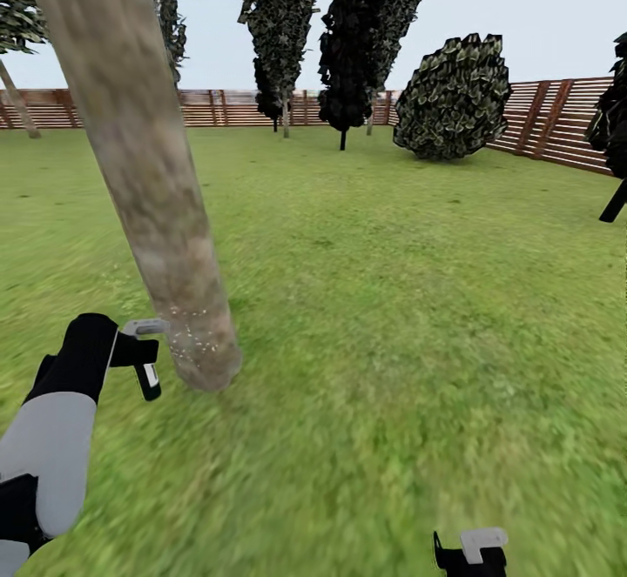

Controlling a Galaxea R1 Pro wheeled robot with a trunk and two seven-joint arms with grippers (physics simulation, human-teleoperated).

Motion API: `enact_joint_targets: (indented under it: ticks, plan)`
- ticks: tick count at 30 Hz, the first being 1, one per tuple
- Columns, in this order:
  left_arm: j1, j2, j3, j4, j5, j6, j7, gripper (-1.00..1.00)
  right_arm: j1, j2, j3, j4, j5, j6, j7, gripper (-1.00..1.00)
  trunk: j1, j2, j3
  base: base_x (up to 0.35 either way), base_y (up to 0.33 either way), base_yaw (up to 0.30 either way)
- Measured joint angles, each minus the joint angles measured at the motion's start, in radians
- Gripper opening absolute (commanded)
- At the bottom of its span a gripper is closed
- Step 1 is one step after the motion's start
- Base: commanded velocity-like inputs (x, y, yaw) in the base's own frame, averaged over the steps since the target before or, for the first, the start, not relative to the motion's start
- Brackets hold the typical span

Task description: In the garden, pick up the pesticide atomizer on the floor and spray pesticide onto both trees until each tree trunk is fully covered.

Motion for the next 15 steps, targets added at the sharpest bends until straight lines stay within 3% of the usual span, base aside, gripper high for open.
enact_joint_targets:
  ticks: [15]
  plan:
    - [-0.001,0.003,0.001,0.000,-0.003,0.002,0.000,-1.00,0.000,0.000,0.000,0.000,0.000,0.000,0.001,1.00,0.000,0.000,0.000,0.017,-0.277,0.000]
